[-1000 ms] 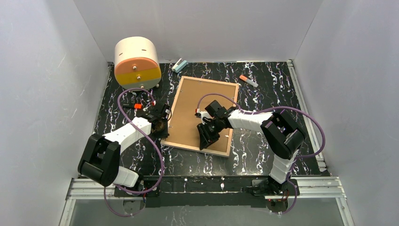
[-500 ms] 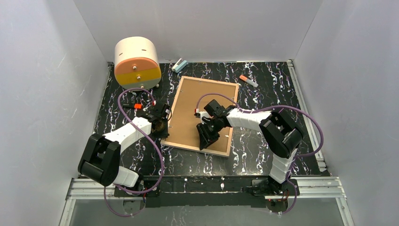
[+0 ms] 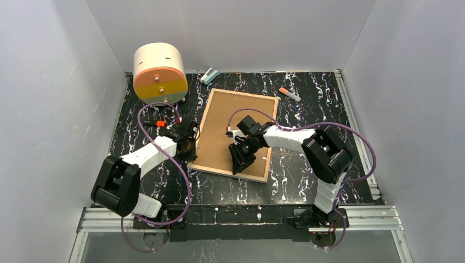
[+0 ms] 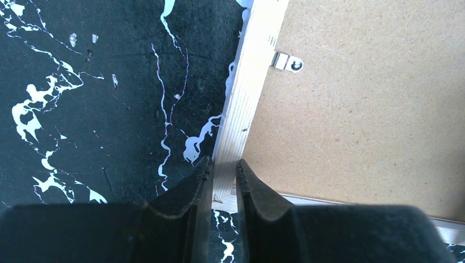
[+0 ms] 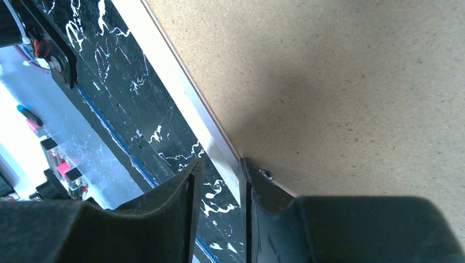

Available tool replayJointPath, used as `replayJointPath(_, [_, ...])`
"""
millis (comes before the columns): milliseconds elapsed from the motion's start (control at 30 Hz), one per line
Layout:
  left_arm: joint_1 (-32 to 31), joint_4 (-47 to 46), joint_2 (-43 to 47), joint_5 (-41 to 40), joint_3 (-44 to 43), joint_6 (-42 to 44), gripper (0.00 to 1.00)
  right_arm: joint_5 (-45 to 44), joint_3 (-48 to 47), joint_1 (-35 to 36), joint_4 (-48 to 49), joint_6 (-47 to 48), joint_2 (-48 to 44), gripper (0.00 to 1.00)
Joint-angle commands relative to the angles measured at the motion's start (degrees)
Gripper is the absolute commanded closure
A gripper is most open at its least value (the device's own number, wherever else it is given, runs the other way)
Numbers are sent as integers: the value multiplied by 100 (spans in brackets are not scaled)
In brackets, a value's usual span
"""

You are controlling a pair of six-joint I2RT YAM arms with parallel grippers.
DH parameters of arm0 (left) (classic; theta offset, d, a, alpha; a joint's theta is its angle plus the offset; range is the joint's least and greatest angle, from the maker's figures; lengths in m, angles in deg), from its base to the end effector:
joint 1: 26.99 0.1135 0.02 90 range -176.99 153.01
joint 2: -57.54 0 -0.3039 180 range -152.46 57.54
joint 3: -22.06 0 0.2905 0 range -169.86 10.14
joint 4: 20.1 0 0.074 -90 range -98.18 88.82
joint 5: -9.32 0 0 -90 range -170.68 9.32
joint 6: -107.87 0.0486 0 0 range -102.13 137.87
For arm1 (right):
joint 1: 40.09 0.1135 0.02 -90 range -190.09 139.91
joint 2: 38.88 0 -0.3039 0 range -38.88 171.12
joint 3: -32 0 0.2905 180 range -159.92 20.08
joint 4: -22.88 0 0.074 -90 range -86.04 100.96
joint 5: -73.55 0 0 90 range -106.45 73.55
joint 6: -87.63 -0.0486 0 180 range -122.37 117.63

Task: Put the photo into the frame
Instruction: Install the photo frame at the center of the board.

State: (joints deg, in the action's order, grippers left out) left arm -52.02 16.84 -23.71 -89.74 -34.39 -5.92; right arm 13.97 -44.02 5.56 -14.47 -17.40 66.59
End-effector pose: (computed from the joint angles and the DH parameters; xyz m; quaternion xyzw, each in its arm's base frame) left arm 0.2708 -0.1180 0.1846 -0.0088 0.9669 -0.0308 0.2533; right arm 0.2618 0.3030 0.1570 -0.3005 0.8978 0.3198 0.0376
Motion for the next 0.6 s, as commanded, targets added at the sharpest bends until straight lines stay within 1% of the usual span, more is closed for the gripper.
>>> replayJointPath(0, [-10, -108, -309, -149, 147, -30, 88, -820, 179, -21, -1279, 272, 232, 60])
replayJointPath(367, [-6, -106, -352, -155, 141, -20, 88, -763, 381, -28, -1236, 242, 90, 59])
replayJointPath(567, [-10, -102, -347, -162, 138, -20, 88, -978, 424, -21, -1287, 215, 38, 59])
